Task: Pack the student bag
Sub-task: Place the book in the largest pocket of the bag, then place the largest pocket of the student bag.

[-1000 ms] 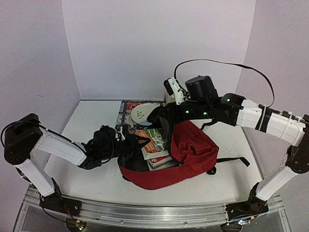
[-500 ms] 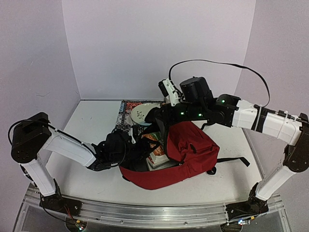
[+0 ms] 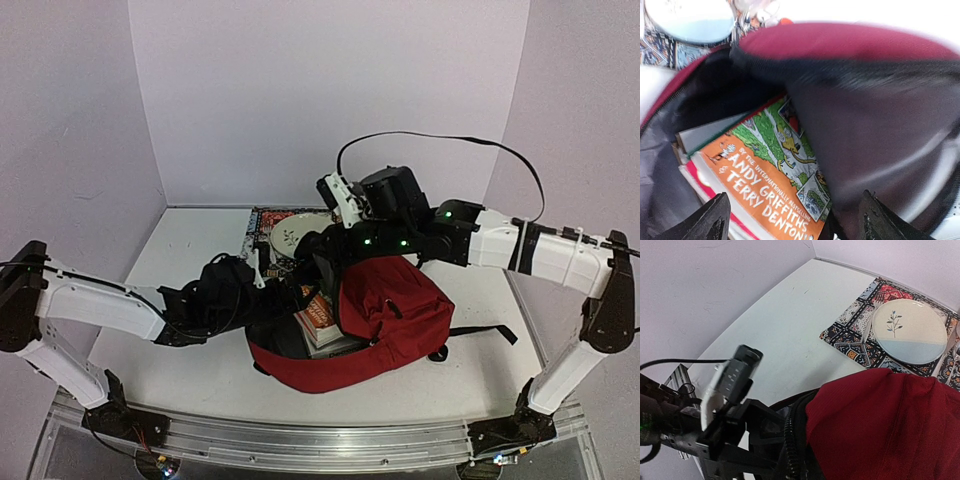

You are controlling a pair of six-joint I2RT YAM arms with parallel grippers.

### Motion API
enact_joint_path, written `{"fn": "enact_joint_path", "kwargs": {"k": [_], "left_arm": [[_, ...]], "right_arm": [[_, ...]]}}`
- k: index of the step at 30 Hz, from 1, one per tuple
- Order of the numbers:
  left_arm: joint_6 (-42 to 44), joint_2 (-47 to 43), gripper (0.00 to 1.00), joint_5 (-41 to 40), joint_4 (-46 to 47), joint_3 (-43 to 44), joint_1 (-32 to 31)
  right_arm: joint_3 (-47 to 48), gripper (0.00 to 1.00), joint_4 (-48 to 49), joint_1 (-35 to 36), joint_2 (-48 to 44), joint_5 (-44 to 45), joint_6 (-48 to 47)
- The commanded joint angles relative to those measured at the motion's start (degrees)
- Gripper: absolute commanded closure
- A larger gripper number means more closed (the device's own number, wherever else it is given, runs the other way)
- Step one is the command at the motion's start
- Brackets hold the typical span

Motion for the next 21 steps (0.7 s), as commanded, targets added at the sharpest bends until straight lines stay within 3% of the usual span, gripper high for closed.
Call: {"fn": "enact_joint_path", "kwargs": {"k": [1, 6, 11, 15, 21], "left_arm": [[3.87, -9.23, 0.11, -5.44, -5.24, -3.16, -0.11], [3.72, -18.15, 0.11, -12.68, -16.89, -5.72, 0.08], [2.91, -26.03, 0.04, -16.79, -23.86, -8.44, 0.68], [4.68, -29.47, 0.01, -17.00, -26.01, -8.52, 1.44], [9.46, -27.14, 0.01, -13.53, -27.98, -4.13, 1.79]], "right_arm": [[2.87, 0.98, 0.95, 1.33, 2.47, -2.99, -0.44], [4.53, 0.94, -0.45, 3.16, 6.66, -4.20, -0.85], [8.51, 0.86, -4.75, 4.77, 11.28, -4.66, -2.09], [10.77, 0.69, -9.35, 5.18, 12.27, -4.22, -3.51], [7.03, 0.41, -12.41, 5.23, 6.58, -0.35, -4.17]]}}
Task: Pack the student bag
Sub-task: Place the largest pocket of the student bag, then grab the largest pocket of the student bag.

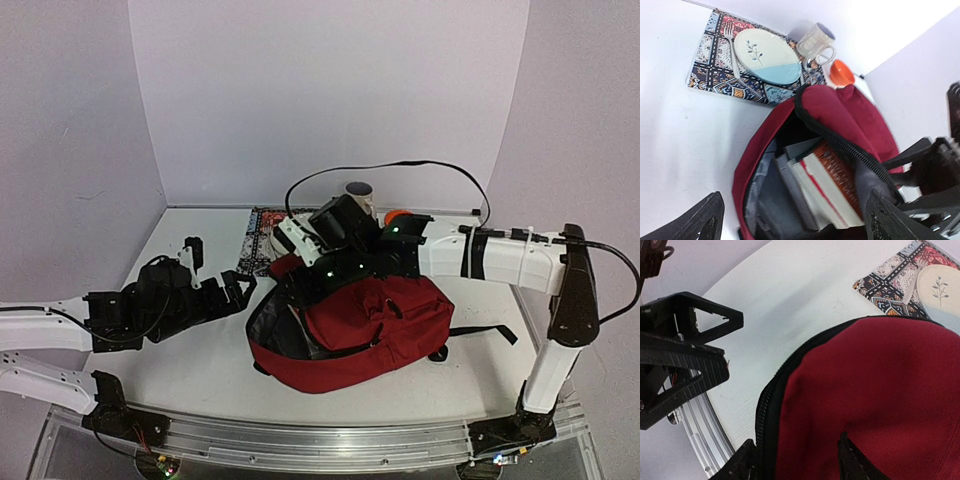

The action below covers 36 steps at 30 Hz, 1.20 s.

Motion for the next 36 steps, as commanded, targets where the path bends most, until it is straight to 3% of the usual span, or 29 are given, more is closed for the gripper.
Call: {"fn": "enact_joint_path", "kwargs": {"k": [1, 6, 11, 20, 25, 32, 36], "left_arm": [[4.70, 1.65, 0.01, 1.09, -3.44, 5.14, 0.38], [7.41, 1.89, 0.01, 0.23, -7.68, 9.46, 1.16], [9.58, 1.03, 0.00, -0.53, -11.07, 12.30, 2.33], [8.12, 7.82, 0.00, 10.17, -10.34, 11.73, 7.04], [6.27, 9.32, 0.02, 18.33, -3.19, 7.21, 10.37], [4.68, 12.33, 0.05, 22.12, 0.33, 5.72, 10.87], [3.26, 13.45, 0.05, 23.16, 2.50, 4.13, 10.87]], "right_arm": [[-1.35, 0.37, -4.88, 0.06, -6.96, 3.21, -1.16], [-6.59, 0.21, -7.20, -0.09, -13.95, 7.01, -0.11], [-14.26, 0.19, -7.57, -0.80, -20.36, 8.31, 3.21], [-27.46, 0.31, -7.62, -1.91, -26.94, 14.19, 13.82], [-33.83, 0.40, -4.04, -2.70, -29.30, 14.44, 17.75], [-40.45, 0.54, 2.78, -3.85, -31.68, 12.06, 22.16], [-42.85, 0.55, 3.45, -3.87, -33.19, 12.11, 24.42]]}}
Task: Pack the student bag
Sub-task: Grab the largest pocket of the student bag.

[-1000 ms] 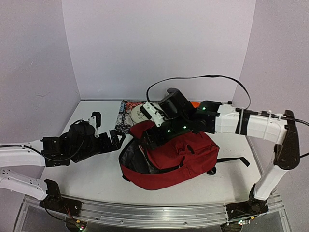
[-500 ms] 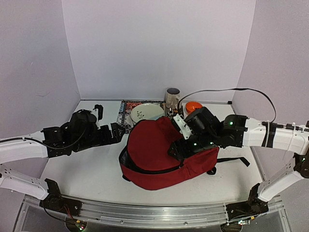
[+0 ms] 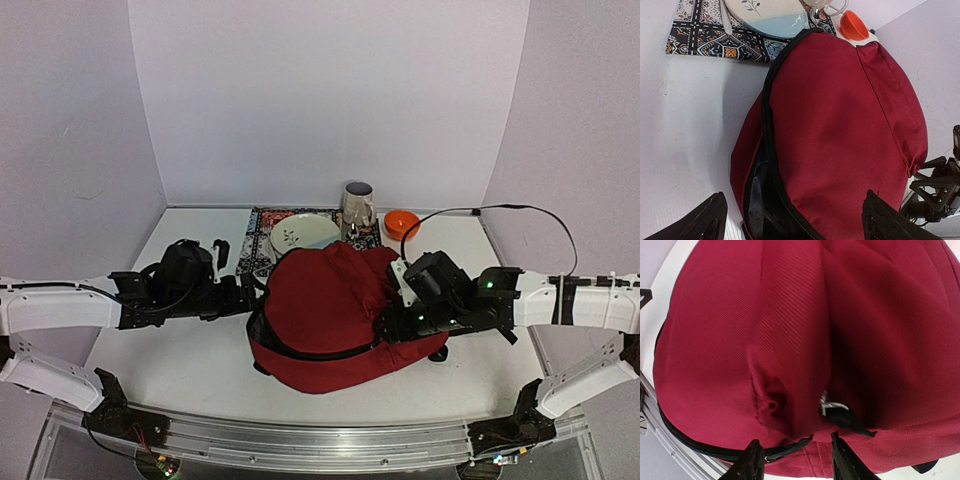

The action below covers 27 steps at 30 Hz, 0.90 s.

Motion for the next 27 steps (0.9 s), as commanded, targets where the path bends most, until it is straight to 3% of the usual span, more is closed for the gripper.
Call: {"fn": "enact_joint_path", "kwargs": {"k": [1, 13, 27], "left_arm": [[-2.17, 1.35, 0.06, 2.95, 5.86, -1.70, 0.25], [-2.93, 4.75, 0.10, 7.69, 9.67, -2.25, 0.25], [-3.73, 5.71, 0.13, 8.88, 10.87, -3.03, 0.25]], "right_arm": [[-2.55, 0.55, 2.34, -0.13, -2.62, -0.44, 3.80], [-5.60, 0.61, 10.37, -0.14, -0.49, -2.79, 5.73], [-6.30, 0.68, 10.78, -0.10, 1.84, -4.29, 7.39]]}}
